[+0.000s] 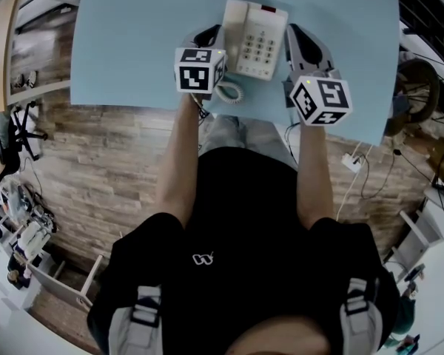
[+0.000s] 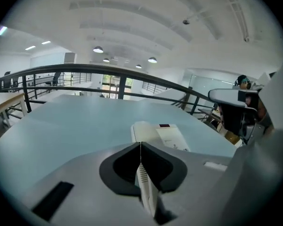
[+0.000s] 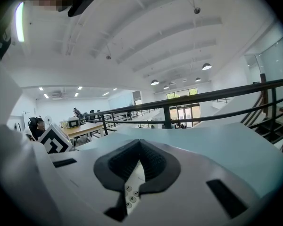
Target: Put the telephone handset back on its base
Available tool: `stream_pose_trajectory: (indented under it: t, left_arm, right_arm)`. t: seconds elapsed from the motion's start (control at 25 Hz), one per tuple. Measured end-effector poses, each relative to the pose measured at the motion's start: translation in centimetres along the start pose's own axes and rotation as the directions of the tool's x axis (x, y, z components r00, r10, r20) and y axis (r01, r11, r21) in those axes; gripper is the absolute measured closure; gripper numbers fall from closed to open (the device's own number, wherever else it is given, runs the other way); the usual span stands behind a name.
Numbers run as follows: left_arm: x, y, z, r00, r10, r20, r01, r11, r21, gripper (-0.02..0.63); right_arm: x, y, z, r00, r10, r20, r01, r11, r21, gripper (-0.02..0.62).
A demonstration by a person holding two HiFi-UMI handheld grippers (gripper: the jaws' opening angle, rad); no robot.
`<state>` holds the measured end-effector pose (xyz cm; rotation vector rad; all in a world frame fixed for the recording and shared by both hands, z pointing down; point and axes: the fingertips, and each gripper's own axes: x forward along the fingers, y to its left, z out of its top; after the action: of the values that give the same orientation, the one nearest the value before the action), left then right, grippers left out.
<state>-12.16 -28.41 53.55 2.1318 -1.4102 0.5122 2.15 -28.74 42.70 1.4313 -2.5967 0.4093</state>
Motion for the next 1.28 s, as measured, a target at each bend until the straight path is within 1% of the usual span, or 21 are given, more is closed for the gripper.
stream_pose_trajectory:
  t: [0.08,0.2,0.24,0.32,0.44,0.52,0.6,0.68,0.8,0.88,1.12,1.16,1.28]
  left_arm:
    - [0.3,-0.2,-0.4,1.0,0.015,-0.008,-0.015,1.0,0.005,0.604]
    - [0.5,-0.5,-0.8,0.999,0.041,0.009,-0.041,0.999,0.022,0.606]
    - [0.5,-0.5,-0.9,0.999,0.049,0.013,-0.049,0.999,0.021,0.606]
    - [0.4,-0.4,-0.7,0.998,0.056,0.023,-0.056,0.998,-0.004,0.606]
    - [-0.7,-0.2,1.6,0.993,0.073,0.09,-0.068,0.996,-0.058,0.606]
    - [-2.0,-0.1,4.0,0.984,0.091,0.153,-0.082,0.995,-0.065,0.606]
    - [-3.5,-0.2,6.9,0.969,0.103,0.226,-0.092,0.994,-0.058,0.606]
    - [-5.3,-0.4,9.6,0.948,0.114,0.299,-0.103,0.993,-0.052,0.606]
    - [-8.2,-0.6,13.1,0.906,0.136,0.401,-0.124,0.991,-0.056,0.606]
    - [-9.9,-0.7,15.0,0.878,0.152,0.454,-0.142,0.988,-0.055,0.606]
    - [-12.4,-0.7,17.7,0.807,0.22,0.547,-0.22,0.973,-0.067,0.606]
    - [-12.4,-0.8,17.9,0.801,0.225,0.555,-0.225,0.972,-0.07,0.606]
    - [-12.3,-0.6,17.8,0.794,0.242,0.558,-0.237,0.968,-0.081,0.606]
  right_arm:
    - [0.0,0.0,0.2,1.0,0.001,0.005,-0.001,1.0,-0.004,0.6]
    - [0.0,0.0,0.5,1.0,0.004,0.01,-0.004,1.0,-0.009,0.6]
    - [0.1,0.0,0.6,1.0,0.006,0.011,-0.006,1.0,-0.01,0.6]
    - [0.3,0.1,0.9,1.0,0.011,0.015,-0.011,1.0,-0.017,0.6]
    - [0.6,0.4,2.1,0.999,0.019,0.033,-0.018,0.999,-0.034,0.6]
    - [0.7,0.9,3.3,0.998,0.03,0.053,-0.027,0.998,-0.051,0.6]
    - [0.7,1.3,4.4,0.996,0.044,0.073,-0.039,0.997,-0.069,0.6]
    - [0.7,1.8,5.5,0.994,0.06,0.092,-0.053,0.995,-0.084,0.6]
    - [0.8,2.7,7.1,0.99,0.085,0.117,-0.073,0.992,-0.107,0.6]
    - [0.9,3.1,8.2,0.986,0.098,0.133,-0.082,0.989,-0.126,0.6]
    - [0.9,3.7,11.0,0.974,0.136,0.181,-0.104,0.979,-0.173,0.6]
    - [0.9,3.7,11.3,0.973,0.136,0.187,-0.103,0.979,-0.178,0.6]
    - [0.7,3.4,12.0,0.971,0.117,0.209,-0.078,0.979,-0.187,0.6]
